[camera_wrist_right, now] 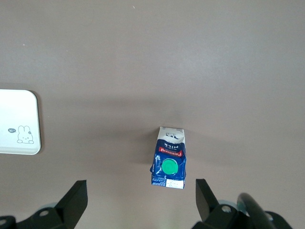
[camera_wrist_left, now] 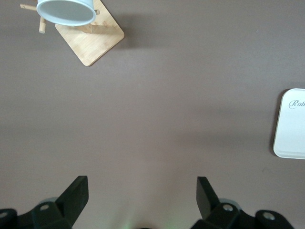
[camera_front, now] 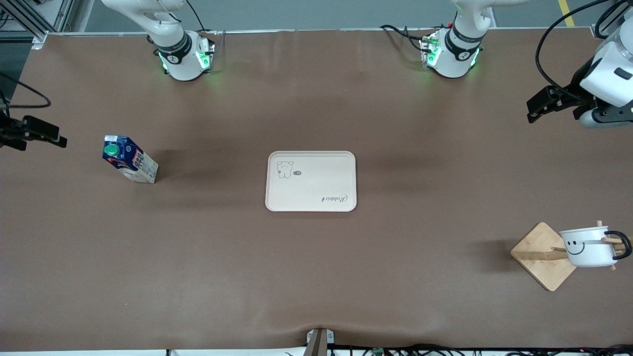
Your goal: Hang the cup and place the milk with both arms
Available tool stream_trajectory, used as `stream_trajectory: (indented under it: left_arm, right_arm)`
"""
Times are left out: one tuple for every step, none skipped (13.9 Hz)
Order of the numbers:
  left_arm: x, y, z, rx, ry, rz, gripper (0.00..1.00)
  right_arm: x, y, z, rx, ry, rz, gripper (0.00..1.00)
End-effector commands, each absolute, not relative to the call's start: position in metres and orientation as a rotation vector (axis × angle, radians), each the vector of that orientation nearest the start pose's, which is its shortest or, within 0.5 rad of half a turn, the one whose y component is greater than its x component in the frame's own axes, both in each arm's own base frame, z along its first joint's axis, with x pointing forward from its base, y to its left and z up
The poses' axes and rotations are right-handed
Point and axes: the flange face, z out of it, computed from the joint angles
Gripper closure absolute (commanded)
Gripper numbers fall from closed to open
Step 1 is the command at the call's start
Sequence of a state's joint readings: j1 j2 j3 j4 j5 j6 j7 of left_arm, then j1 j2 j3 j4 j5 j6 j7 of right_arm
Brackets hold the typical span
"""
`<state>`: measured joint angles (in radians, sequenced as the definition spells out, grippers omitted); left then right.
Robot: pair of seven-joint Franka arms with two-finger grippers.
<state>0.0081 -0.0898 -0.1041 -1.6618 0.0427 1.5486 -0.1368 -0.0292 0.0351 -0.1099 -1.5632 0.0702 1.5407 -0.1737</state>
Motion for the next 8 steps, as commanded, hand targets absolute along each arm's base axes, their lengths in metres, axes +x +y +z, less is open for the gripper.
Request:
stream_trajectory:
  left_arm:
    - [0.515, -0.046, 0.640, -3.090, -0.048, 0.007, 0.00]
    - [0.515, -0.047, 0.642, -3.089, -0.041, -0.001, 0.00]
    - [0.516, -0.048, 0.642, -3.089, -0.041, -0.001, 0.00]
    - [0.517, -0.049, 0.647, -3.089, -0.032, -0.017, 0.00]
    - [0.518, -0.048, 0.650, -3.090, -0.027, -0.026, 0.00]
    - [0.519, -0.048, 0.653, -3.091, -0.018, -0.038, 0.00]
    - [0.519, -0.049, 0.653, -3.091, -0.008, -0.038, 0.00]
    - [0.519, -0.048, 0.654, -3.092, -0.013, -0.040, 0.00]
  right_arm:
    - [0.518, -0.067, 0.607, -3.088, -0.091, 0.017, 0.00]
    - [0.514, -0.067, 0.610, -3.087, -0.091, 0.023, 0.00]
    - [0.512, -0.067, 0.612, -3.087, -0.094, 0.028, 0.00]
    - [0.509, -0.065, 0.616, -3.087, -0.100, 0.026, 0.00]
    - [0.508, -0.064, 0.619, -3.086, -0.105, 0.024, 0.00]
    - [0.509, -0.063, 0.620, -3.089, -0.107, 0.017, 0.00]
    - [0.511, -0.063, 0.626, -3.099, -0.108, 0.001, 0.00]
    - [0.512, -0.063, 0.630, -3.105, -0.110, -0.012, 0.00]
